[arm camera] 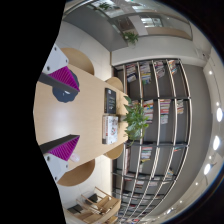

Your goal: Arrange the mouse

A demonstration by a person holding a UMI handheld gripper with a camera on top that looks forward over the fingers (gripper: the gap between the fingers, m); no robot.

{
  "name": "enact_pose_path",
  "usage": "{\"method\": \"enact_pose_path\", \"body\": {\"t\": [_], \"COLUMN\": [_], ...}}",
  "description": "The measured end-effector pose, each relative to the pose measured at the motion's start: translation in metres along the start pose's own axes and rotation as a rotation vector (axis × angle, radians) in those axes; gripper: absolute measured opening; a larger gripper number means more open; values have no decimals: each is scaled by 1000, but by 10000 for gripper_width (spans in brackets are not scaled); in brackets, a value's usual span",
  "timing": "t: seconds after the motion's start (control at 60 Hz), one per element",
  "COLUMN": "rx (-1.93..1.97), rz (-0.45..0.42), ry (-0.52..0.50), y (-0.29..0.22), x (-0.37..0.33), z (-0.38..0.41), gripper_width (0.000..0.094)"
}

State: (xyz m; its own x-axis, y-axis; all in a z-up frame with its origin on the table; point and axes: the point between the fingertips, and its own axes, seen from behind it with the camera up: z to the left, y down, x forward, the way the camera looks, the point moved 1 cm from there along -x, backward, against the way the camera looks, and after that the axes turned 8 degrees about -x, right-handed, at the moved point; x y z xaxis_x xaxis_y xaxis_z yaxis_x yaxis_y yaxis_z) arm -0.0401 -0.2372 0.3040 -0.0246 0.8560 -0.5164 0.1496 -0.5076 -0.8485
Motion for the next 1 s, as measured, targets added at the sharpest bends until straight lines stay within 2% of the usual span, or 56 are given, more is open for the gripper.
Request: {"method": "enact_pose_path", "body": {"t": [0.133,0.183,0.2,0.267,0.433,0.533,0.783,1.0], "rx": [-14,-14,-11,-3,11,20,49,32], "rz": [42,50,68,98,180,219,273,268], "ry": [-12,-16,-18,-16,8,37,43,11], "y": [49,89,83,114,196,222,246,227], "x": [26,67,49,65,108,129,210,269], "z": [-15,-29,-25,-43,-107,-151,-217,-237], "gripper_width": [860,860,860,861,863,852,850,848]}}
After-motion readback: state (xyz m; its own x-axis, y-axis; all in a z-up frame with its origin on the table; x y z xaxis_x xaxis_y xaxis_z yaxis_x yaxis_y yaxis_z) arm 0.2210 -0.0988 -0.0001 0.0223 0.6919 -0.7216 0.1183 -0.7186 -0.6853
